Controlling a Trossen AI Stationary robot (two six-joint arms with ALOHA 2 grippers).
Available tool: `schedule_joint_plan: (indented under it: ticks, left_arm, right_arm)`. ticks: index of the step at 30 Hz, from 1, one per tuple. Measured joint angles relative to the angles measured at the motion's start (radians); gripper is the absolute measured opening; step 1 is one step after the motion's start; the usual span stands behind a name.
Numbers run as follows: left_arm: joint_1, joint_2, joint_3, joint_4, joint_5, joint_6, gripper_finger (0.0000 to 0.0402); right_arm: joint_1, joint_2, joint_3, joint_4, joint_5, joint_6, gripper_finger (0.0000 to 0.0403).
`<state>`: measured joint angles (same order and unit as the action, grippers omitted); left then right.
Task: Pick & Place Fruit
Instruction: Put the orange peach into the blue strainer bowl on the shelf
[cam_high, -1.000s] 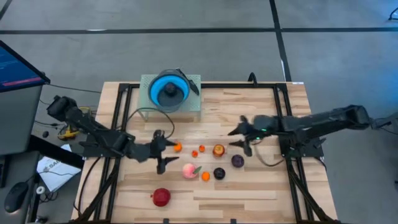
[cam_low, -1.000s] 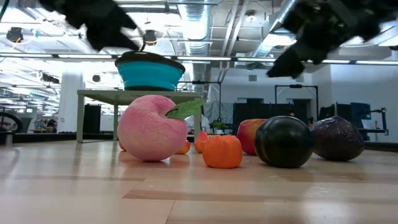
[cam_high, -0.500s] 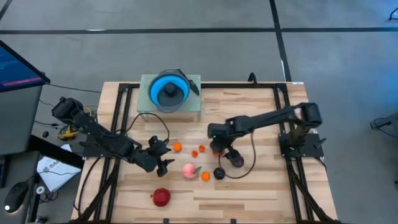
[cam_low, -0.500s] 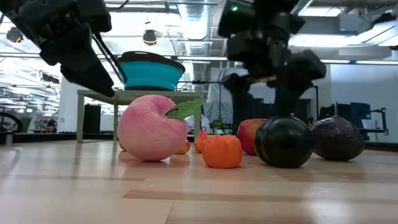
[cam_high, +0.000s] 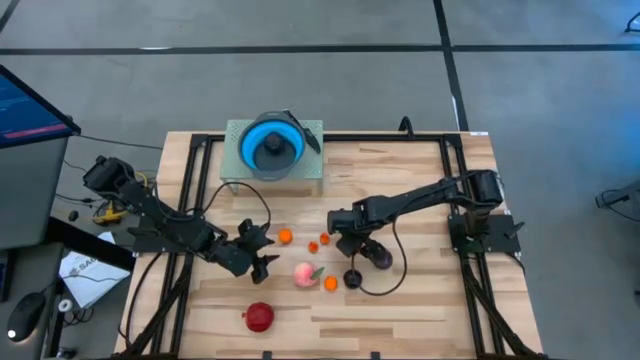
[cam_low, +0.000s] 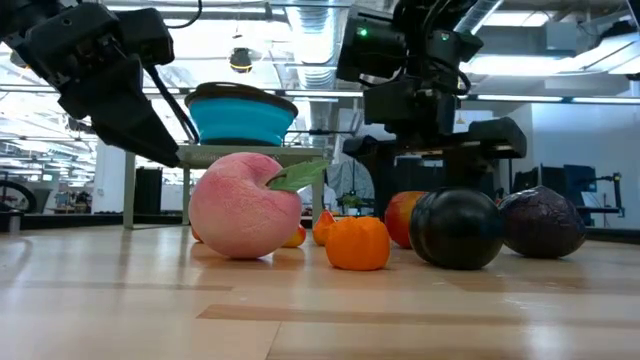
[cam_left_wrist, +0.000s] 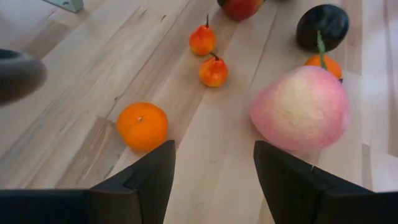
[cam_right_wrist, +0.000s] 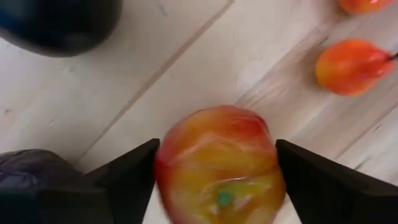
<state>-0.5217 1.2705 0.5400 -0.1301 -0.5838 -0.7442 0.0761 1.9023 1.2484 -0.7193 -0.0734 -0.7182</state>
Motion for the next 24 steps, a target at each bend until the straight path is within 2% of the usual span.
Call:
schedule_joint_plan:
  ticks: [5, 10, 13, 16, 19, 21, 24]
  left_arm:
    - [0.000, 0.000, 0.000, 0.005, 0.000, 0.002, 0.0211]
    - [0.000, 0.000, 0.000, 0.016, 0.000, 0.004, 0.0210]
    - [0.000, 0.000, 0.000, 0.023, 0.000, 0.004, 0.0207]
    - [0.000, 0.000, 0.000, 0.026, 0.000, 0.005, 0.0205]
    - [0.000, 0.000, 0.000, 0.028, 0.000, 0.005, 0.0204]
    - [0.000, 0.000, 0.000, 0.029, 0.000, 0.005, 0.0204]
    - [0.000, 0.000, 0.000, 0.033, 0.000, 0.005, 0.0204]
  right_arm:
    - [0.000, -0.007, 0.000, -0.039, 0.000, 0.020, 0.0272]
    - [0.000, -0.006, 0.026, -0.119, -0.005, 0.066, 0.0268]
    - [-0.001, -0.006, 0.125, -0.200, -0.073, 0.089, 0.0267]
    - [-0.030, -0.006, 0.257, -0.259, -0.221, 0.099, 0.0267]
    - [-0.076, -0.007, 0.398, -0.239, -0.375, 0.103, 0.0266]
    - [-0.112, -0.007, 0.481, -0.172, -0.404, 0.119, 0.0266]
    - [-0.169, -0.007, 0.587, -0.014, -0.389, 0.165, 0.0266]
